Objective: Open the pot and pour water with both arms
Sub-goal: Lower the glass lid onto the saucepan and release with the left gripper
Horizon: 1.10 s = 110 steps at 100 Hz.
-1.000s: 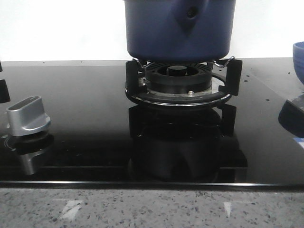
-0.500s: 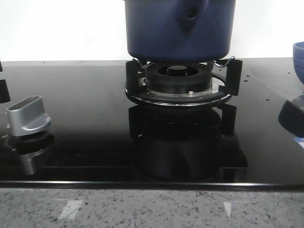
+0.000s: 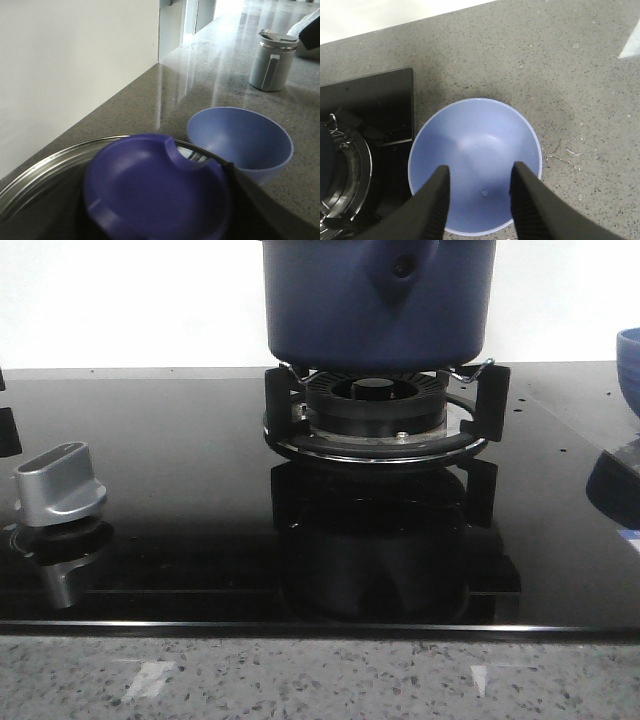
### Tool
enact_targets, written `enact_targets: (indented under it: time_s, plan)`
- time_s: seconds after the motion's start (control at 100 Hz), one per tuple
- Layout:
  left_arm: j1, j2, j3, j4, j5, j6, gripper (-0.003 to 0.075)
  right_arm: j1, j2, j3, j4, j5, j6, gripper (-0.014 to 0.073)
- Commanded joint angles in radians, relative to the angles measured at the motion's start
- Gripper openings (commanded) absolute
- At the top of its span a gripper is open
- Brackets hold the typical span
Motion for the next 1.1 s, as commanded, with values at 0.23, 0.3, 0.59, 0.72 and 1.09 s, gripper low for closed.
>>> enact_targets:
  time_s: [0.23,0.3,0.59,0.72,1.09]
  plan:
    - [-0.007,-0.053,-0.039,-0.085,0.015,-0.008,0.0347,0.031,-0.022,-0.033,0.018,-0.048,-0.005,0.0258]
    - [-0.007,-0.051,-0.039,-0.093,0.01,-0.008,0.0347,0.031,-0.022,-0.033,0.018,-0.048,-0.005,0.0258]
    - [-0.007,-0.028,-0.039,-0.115,0.011,-0.041,0.0347,0.031,-0.022,-0.033,0.018,-0.048,-0.005,0.0258]
    - [-0.007,-0.027,-0.039,-0.129,0.033,-0.052,0.0347,0.031,-0.022,-0.033,0.016,-0.048,-0.005,0.0258]
    - [0.015,-0.021,-0.039,-0.112,0.027,-0.052,0.0347,0.031,-0.022,-0.033,0.016,-0.052,-0.005,0.0258]
